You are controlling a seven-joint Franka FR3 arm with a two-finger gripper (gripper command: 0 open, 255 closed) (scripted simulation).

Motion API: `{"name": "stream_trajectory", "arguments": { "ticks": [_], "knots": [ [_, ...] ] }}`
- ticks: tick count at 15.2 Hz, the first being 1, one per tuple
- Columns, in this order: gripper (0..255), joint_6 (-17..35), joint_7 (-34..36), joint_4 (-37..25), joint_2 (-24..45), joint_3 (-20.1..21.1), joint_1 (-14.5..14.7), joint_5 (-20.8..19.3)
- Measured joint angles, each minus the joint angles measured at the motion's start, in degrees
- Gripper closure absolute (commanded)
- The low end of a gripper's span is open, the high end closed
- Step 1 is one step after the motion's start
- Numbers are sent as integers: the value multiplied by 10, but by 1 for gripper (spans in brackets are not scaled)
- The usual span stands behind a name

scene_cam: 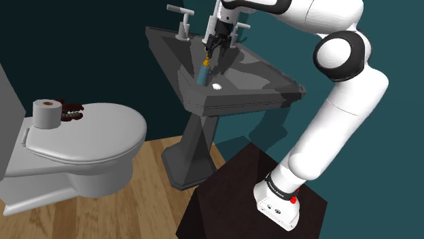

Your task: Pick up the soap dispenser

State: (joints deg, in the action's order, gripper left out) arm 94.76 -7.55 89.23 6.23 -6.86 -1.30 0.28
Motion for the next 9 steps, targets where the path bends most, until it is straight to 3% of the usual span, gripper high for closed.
{"name": "stream_trajectory", "arguments": {
  "ticks": [4,9],
  "knots": [
    [0,-30,-19,-130,95,-3,-10,10],
    [0,2,-24,-108,103,-4,-12,10]
  ]
}}
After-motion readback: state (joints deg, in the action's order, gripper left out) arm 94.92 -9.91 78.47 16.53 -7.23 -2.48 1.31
